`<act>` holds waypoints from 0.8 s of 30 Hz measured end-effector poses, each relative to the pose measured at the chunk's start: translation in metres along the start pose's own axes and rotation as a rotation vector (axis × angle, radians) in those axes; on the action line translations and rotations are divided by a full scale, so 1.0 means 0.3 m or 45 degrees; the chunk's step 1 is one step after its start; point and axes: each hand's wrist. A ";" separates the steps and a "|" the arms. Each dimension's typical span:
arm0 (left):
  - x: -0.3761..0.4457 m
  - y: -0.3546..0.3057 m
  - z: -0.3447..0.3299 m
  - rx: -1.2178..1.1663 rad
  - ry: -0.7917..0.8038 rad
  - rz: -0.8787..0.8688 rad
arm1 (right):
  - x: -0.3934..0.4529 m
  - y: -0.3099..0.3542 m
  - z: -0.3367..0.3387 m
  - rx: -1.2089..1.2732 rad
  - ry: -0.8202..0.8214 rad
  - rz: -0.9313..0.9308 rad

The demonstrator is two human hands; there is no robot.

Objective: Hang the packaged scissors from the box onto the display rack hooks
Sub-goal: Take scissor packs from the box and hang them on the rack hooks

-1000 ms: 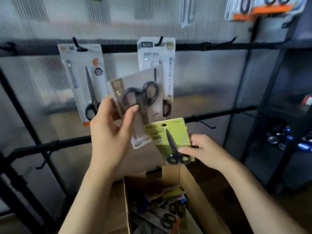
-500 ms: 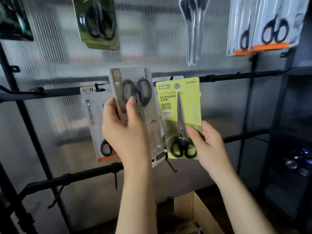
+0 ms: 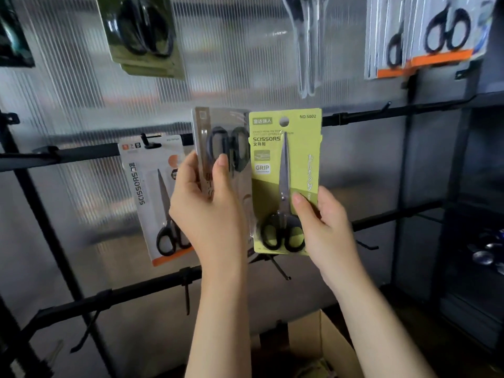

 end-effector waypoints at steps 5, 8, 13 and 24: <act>-0.011 0.033 -0.016 -0.012 0.072 0.023 | 0.021 -0.033 0.059 0.038 -0.124 -0.063; -0.025 0.038 -0.034 -0.046 0.105 0.074 | 0.041 -0.065 0.132 0.008 -0.257 -0.106; -0.080 0.030 -0.083 -0.101 0.211 0.097 | 0.099 -0.094 0.271 -0.070 -0.378 -0.170; -0.167 -0.017 -0.155 -0.067 0.365 0.044 | 0.342 -0.086 0.437 -0.103 -0.382 -0.288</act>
Point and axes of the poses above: each hand's wrist, its own x-axis towards the middle knuckle, its own z-axis out of the back of the hand, y = z × x, and after that the axes turned 1 degree about -y, right-handed
